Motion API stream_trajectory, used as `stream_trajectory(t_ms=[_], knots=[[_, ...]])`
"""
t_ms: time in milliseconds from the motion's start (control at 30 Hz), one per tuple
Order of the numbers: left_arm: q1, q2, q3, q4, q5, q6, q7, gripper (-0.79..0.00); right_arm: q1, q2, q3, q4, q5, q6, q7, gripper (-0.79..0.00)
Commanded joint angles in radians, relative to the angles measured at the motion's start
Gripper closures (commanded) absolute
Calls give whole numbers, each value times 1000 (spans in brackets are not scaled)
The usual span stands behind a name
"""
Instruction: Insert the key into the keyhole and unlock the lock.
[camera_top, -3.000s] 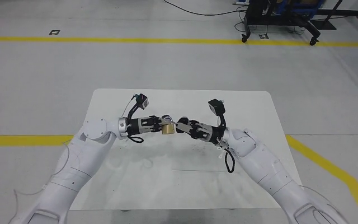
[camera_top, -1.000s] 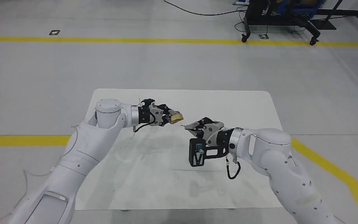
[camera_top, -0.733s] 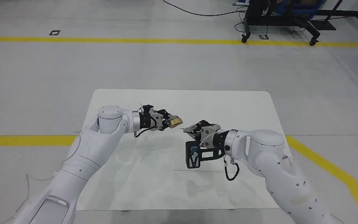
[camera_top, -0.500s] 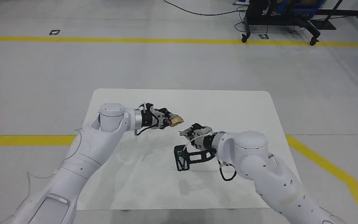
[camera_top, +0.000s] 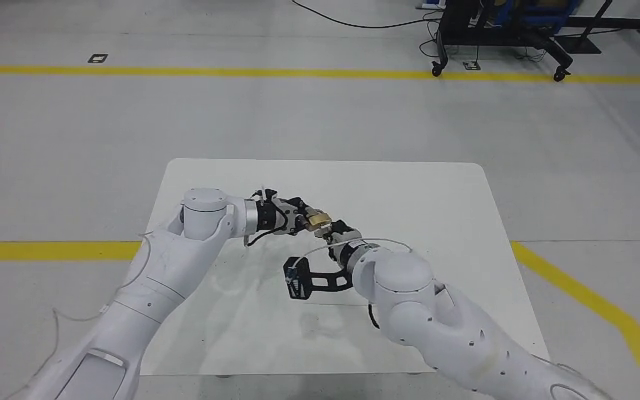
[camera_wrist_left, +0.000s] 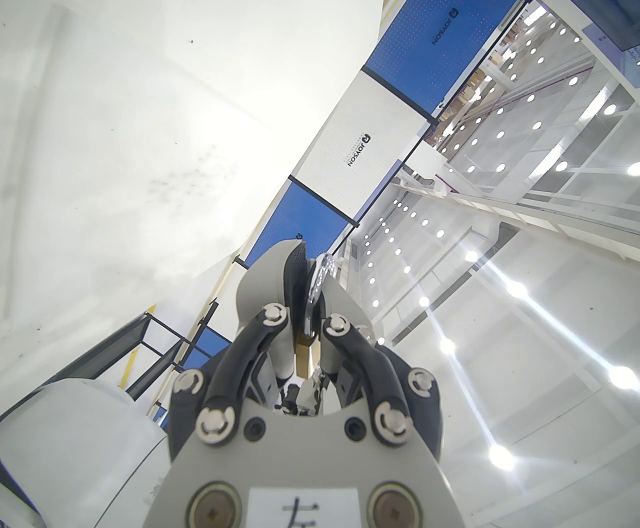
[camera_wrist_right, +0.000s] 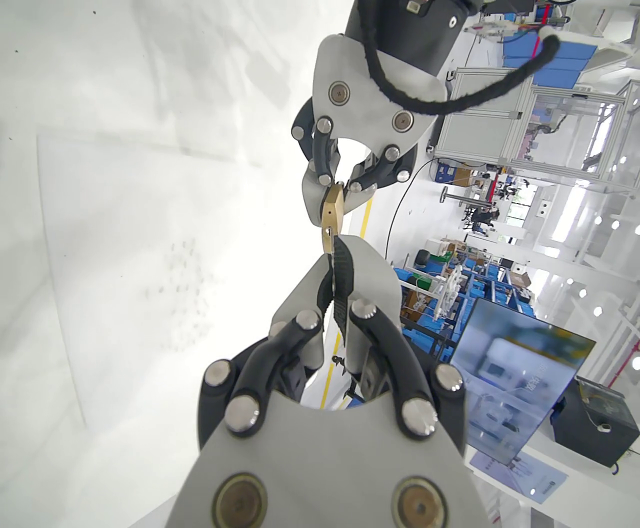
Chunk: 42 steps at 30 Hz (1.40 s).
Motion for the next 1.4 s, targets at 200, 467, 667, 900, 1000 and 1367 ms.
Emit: stream_trajectory(t_ms=[200, 467, 667, 900, 1000, 1367], knots=[[3, -2, -3, 0, 2, 0, -3, 0, 27, -9, -41, 37, 4, 49, 49, 0], [9, -4, -11, -5, 0, 1, 6, 0, 22, -3, -55, 12, -8, 86, 86, 0], [16, -4, -19, -12, 2, 2, 8, 0, 21, 4, -60, 13, 3, 106, 106, 0], [22, -3, -21, -24, 13, 5, 4, 0, 37, 9, -69, 27, 29, 128, 128, 0], [24, -3, -23, -26, 15, 5, 1, 0, 47, 11, -79, 34, 36, 138, 138, 0], [25, -5, -24, -27, 27, 14, 1, 0, 94, 13, -120, 54, 88, 183, 183, 0]])
